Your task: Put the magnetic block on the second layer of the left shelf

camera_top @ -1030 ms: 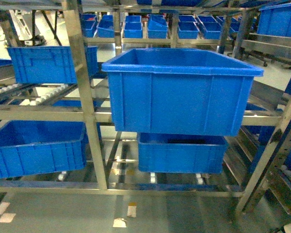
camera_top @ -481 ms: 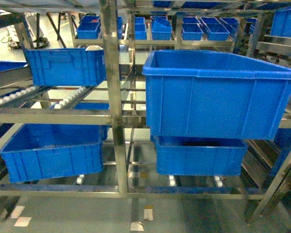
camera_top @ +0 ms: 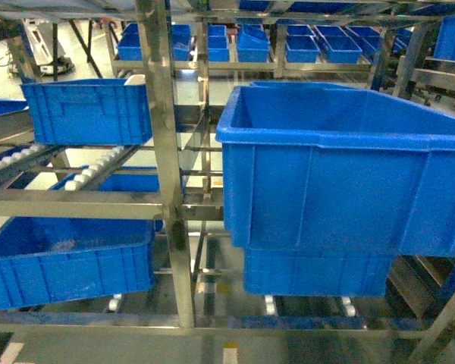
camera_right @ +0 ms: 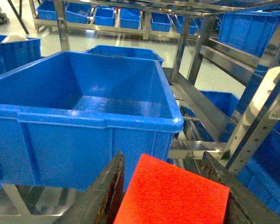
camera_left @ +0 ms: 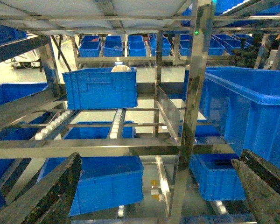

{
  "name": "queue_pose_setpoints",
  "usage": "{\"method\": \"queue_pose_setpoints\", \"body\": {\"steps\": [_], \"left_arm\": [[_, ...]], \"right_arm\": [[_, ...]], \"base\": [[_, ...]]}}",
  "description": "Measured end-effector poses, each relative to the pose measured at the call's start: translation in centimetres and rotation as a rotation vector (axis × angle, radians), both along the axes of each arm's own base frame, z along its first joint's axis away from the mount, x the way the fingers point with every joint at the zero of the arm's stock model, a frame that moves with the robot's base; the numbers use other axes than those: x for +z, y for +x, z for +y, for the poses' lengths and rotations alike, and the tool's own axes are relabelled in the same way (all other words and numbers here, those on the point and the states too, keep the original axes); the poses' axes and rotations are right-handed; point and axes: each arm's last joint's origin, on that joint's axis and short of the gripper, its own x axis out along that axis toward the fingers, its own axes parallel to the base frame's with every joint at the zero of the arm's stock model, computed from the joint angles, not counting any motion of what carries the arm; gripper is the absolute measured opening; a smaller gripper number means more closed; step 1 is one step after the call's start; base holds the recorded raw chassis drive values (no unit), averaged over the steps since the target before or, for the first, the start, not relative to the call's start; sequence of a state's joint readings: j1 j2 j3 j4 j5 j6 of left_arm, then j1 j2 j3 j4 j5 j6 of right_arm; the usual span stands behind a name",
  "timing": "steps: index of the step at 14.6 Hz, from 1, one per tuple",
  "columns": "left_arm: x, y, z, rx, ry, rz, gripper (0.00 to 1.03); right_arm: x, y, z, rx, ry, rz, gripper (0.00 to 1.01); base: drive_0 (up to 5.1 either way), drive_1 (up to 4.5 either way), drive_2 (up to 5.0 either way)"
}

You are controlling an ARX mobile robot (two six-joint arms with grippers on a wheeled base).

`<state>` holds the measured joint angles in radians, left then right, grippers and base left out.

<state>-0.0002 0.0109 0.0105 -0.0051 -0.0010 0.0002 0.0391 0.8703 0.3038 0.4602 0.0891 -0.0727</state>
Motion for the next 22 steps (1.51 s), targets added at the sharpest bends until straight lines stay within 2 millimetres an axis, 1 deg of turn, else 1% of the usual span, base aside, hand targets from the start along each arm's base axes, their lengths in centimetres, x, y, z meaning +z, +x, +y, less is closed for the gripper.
{"method": "queue_pose_setpoints", "body": {"steps": [8,12,13,14,15,16,17,19,21,22], "left_arm": [[0.0,0.0,0.0,0.0,0.0,-0.001,0.98],[0.0,0.0,0.0,-0.001,0.0,0.003,0.98],[0.0,0.0,0.0,0.001,0.0,0.0,0.98],[0.0,0.0,0.0,0.0,0.0,0.0,0.98],[0.0,0.0,0.0,0.0,0.0,-0.001,0.98],[0.0,0.0,0.0,0.0,0.0,-0.001,0.98],[0.0,0.0,0.0,0.0,0.0,-0.002,0.98],[0.0,0.0,0.0,0.0,0.0,-0.001,0.98],[0.0,0.0,0.0,0.0,0.0,-0.001,0.98],[0.0,0.0,0.0,0.0,0.0,-0.002,0.98]], "right_arm": [[-0.1,0.1,0.0,-0.001,0.0,0.01,0.42],[-0.1,0.0,0.0,-0.001,0.0,0.006,0.42],[-0.4,0.4,0.0,0.003,0.014,0.034,0.42],[-0.2,1.7,0.0,0.008,0.044,0.065,0.42],[0.1,3.5,0.3,0.013,0.081,0.097,0.42],[-0.4,6.1,1.0,0.033,0.126,0.176,0.42],[-1.4,8.2,1.8,0.057,0.157,0.262,0.42],[-3.5,12.5,3.5,0.086,0.208,0.378,0.42],[-4.5,15.6,4.9,0.082,0.201,0.361,0.42],[-4.4,15.8,5.6,0.069,0.181,0.291,0.49]], "base": [[0.1,4.41,-4.3],[0.0,0.0,0.0],[0.0,0.0,0.0],[0.0,0.0,0.0],[0.0,0.0,0.0],[0.0,0.0,0.0],[0.0,0.0,0.0],[0.0,0.0,0.0],[0.0,0.0,0.0],[0.0,0.0,0.0]]}}
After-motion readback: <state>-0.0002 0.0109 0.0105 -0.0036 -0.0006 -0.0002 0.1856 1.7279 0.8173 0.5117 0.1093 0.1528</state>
